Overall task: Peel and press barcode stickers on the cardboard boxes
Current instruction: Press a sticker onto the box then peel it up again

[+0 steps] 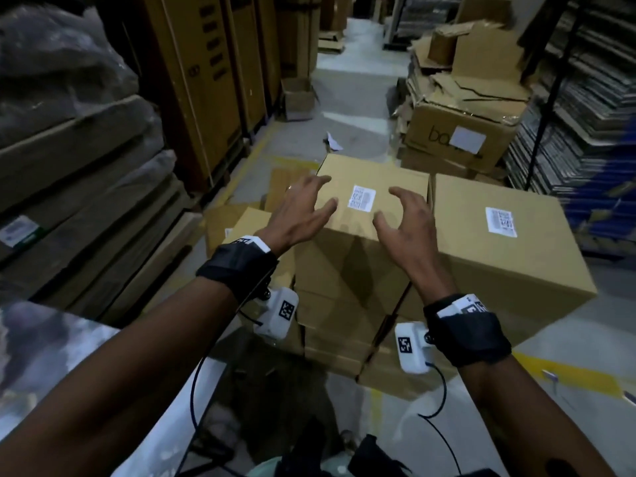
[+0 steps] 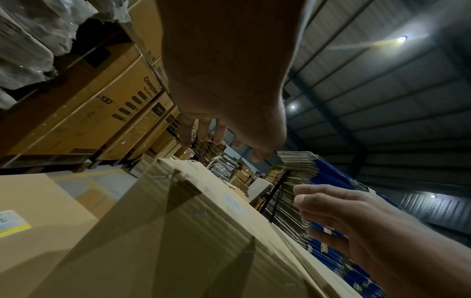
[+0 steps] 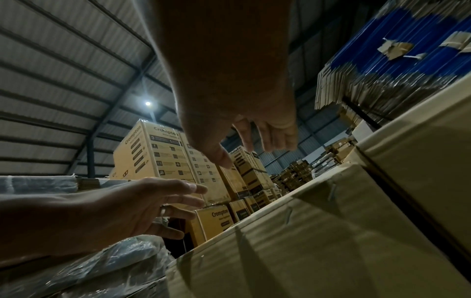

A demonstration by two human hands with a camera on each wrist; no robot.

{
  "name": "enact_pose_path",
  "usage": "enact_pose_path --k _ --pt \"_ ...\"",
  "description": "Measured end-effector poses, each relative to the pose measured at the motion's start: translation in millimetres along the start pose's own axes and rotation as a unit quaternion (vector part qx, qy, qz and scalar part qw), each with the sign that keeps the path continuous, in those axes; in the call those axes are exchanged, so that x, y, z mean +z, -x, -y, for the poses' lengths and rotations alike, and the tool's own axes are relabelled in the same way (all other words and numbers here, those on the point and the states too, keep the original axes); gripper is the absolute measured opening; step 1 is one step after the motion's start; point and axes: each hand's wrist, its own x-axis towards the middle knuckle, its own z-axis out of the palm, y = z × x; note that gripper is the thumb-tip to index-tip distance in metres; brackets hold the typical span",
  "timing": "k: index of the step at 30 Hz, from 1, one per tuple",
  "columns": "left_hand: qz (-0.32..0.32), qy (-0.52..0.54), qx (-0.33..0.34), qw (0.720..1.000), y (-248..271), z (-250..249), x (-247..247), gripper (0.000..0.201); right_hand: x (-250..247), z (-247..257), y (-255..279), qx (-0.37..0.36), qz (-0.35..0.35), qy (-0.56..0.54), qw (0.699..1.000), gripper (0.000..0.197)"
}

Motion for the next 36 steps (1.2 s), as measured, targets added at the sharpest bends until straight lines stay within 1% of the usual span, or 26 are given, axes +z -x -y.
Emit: enact_pose_path --k 2,6,10,14,17,22,25,27,30,32,34,36 --pt "0.007 0.002 -0.016 1.0 -18 1 7 0.056 2 -8 -14 0.039 0.013 0.025 0.999 0.057" --pt "0.044 -0.013 -0.048 0.998 -50 1 25 0.073 7 -26 -36 0.113 0.06 0.059 0.99 0.069" --pt "0.071 -0.04 -0.082 0.993 -68 6 40 0.075 13 -36 -46 0.15 0.105 0.096 0.978 0.077" --pt "0.085 -0.065 -0.104 0.989 -77 11 49 0.073 21 -42 -52 0.158 0.127 0.124 0.972 0.08" --pt "0.093 -0.082 -0.118 0.985 -77 18 57 0.075 26 -42 -56 0.165 0.14 0.13 0.968 0.08" --pt "0.071 -0.106 -0.133 0.983 -63 24 61 0.079 30 -43 -59 0.163 0.146 0.14 0.966 0.082" --pt "0.053 -0.102 -0.143 0.983 -55 29 57 0.079 31 -39 -56 0.146 0.144 0.149 0.967 0.083" --pt "0.053 -0.101 -0.157 0.981 -53 35 55 0.083 32 -36 -53 0.141 0.138 0.16 0.967 0.081" --pt "0.06 -0.106 -0.184 0.975 -47 39 52 0.096 32 -35 -49 0.151 0.132 0.149 0.968 0.079" --pt "0.052 -0.101 -0.193 0.975 -42 38 50 0.102 31 -34 -47 0.147 0.13 0.133 0.972 0.078" --pt "0.04 -0.092 -0.201 0.974 -36 36 47 0.103 30 -32 -44 0.141 0.135 0.11 0.974 0.076" --pt "0.029 -0.083 -0.21 0.974 -29 35 45 0.099 29 -32 -40 0.131 0.134 0.096 0.978 0.072"
